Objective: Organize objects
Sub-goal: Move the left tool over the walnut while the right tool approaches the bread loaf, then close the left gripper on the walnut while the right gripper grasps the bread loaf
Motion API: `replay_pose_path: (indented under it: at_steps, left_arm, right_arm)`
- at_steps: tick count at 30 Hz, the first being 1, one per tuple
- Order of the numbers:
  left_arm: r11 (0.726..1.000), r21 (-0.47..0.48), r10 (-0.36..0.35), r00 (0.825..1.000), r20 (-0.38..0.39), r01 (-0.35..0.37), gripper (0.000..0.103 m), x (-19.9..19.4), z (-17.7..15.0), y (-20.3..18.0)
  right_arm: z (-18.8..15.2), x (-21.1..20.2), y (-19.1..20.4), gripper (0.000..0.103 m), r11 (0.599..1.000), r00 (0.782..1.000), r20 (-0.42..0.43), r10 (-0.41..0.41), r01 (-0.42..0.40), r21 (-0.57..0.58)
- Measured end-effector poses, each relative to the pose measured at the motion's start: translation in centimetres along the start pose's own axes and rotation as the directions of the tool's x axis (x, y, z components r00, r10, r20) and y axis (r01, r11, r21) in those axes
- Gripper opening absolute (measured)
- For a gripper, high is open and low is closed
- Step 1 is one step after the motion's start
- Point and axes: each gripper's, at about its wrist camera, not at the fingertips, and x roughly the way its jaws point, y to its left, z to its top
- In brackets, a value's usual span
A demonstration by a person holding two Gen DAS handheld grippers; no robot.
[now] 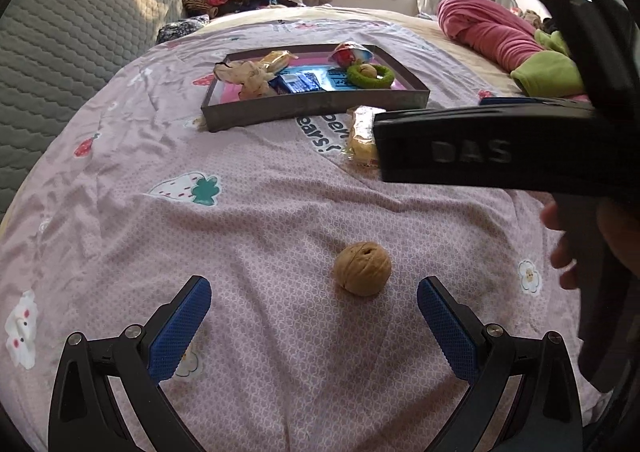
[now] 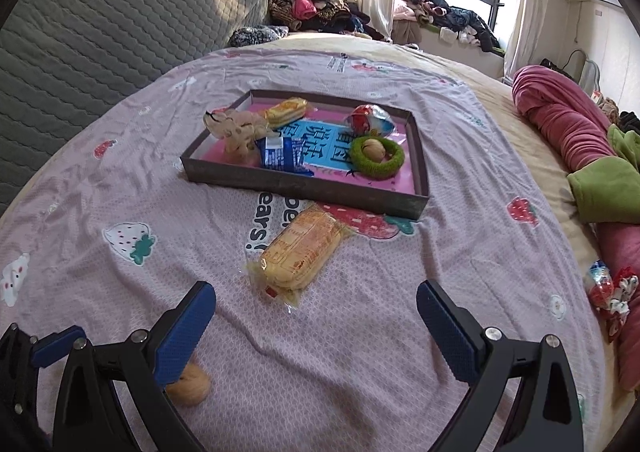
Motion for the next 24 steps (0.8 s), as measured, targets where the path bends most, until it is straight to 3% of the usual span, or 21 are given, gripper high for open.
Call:
replay_pose_path:
  at_steps: [17, 19, 21, 24]
  left_arm:
    - [1.0, 0.0, -0.027, 1.0, -0.006, 0.027, 0.096, 2.7, 0.8, 0.3]
    - [0.999, 0.001, -0.034, 0.999, -0.011, 0.034, 0.088, 2.9, 0.7, 0.1]
    - [0.998, 0.002, -0.055, 0.998, -0.022, 0.055, 0.07, 3.2, 0.8, -0.1]
    - [0.998, 0.007, -0.063, 0.997, -0.035, 0.063, 0.069, 3.6, 0.7, -0.4]
  right_arm:
    - [1.4, 7.1, -0.4, 0.101, 0.997, 0.995, -0.094, 0.022, -0.015, 0.077]
    - [1.5, 7.6, -0.4, 0.096, 0.997, 0.995, -0.1, 0.021, -0.014, 0.071]
    - [1.5, 8.0, -0.3, 0.09, 0.998, 0.994, -0.109, 0.021, -0.014, 0.064]
    - [1.4, 8.6, -0.3, 0.086, 0.999, 0.993, -0.118, 0.016, -0.01, 0.053]
